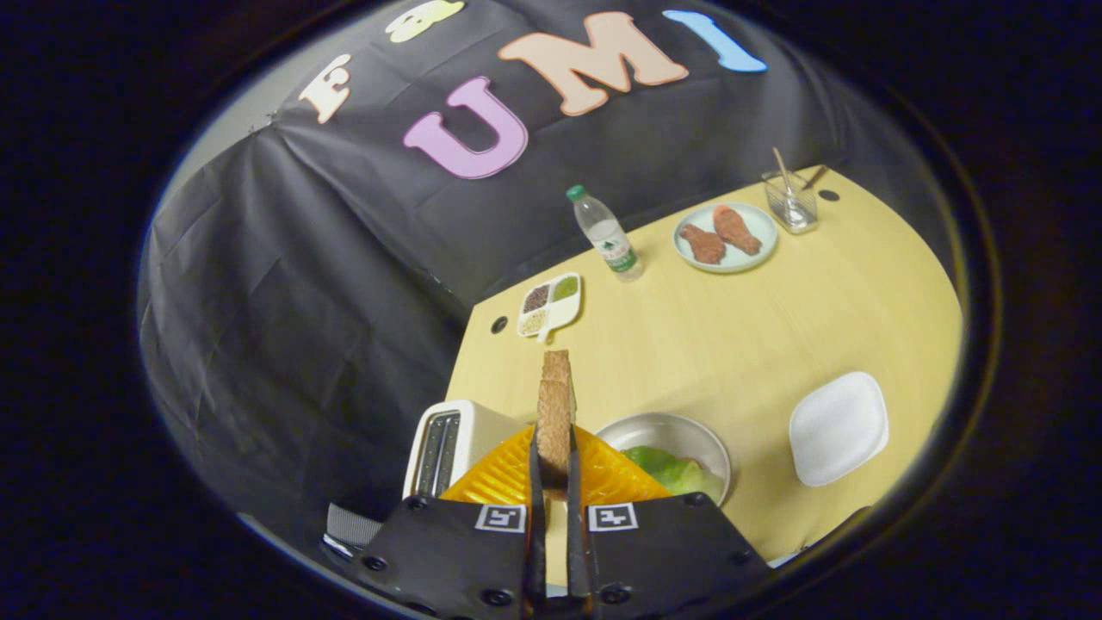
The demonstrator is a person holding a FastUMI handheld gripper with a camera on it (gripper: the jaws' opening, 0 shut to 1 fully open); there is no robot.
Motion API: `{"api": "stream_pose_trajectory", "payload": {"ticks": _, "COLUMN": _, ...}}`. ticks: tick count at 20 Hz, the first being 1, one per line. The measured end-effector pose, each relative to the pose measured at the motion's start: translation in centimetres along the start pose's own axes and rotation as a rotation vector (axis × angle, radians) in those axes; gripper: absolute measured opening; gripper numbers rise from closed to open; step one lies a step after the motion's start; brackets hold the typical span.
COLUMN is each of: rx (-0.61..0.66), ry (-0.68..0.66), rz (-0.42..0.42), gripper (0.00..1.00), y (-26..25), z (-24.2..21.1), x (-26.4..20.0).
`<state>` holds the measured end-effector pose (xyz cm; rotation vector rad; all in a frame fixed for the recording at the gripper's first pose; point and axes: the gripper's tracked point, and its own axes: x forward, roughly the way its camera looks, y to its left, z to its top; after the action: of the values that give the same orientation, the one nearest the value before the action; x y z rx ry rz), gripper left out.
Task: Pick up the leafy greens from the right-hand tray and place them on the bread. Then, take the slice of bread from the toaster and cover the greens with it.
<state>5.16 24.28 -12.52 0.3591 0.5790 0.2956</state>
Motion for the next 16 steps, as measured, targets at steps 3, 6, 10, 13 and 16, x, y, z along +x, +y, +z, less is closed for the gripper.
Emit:
{"api": "stream_pose_trajectory", "payload": {"ticks": 3, "rx": 0.091, "ry": 0.051, "rz": 0.046, "gripper": 0.12, "y": -1.0, "z": -2.6, "x": 1.6}}
{"api": "stream_pose_trajectory", "payload": {"ticks": 6, "rx": 0.164, "ry": 0.109, "rz": 0.075, "gripper": 0.12, "y": -1.8, "z": -4.7, "x": 2.9}}
{"api": "stream_pose_trajectory", "payload": {"ticks": 10, "rx": 0.168, "ry": 0.176, "rz": 0.038, "gripper": 0.12, "y": -4.0, "z": -7.7, "x": 4.3}}
{"api": "stream_pose_trajectory", "payload": {"ticks": 13, "rx": 0.07, "ry": 0.197, "rz": -0.065, "gripper": 0.12, "y": -7.1, "z": -9.1, "x": 5.0}}
{"api": "stream_pose_trajectory", "payload": {"ticks": 16, "rx": -0.006, "ry": 0.204, "rz": -0.146, "gripper": 0.12, "y": -9.4, "z": -9.9, "x": 5.3}}
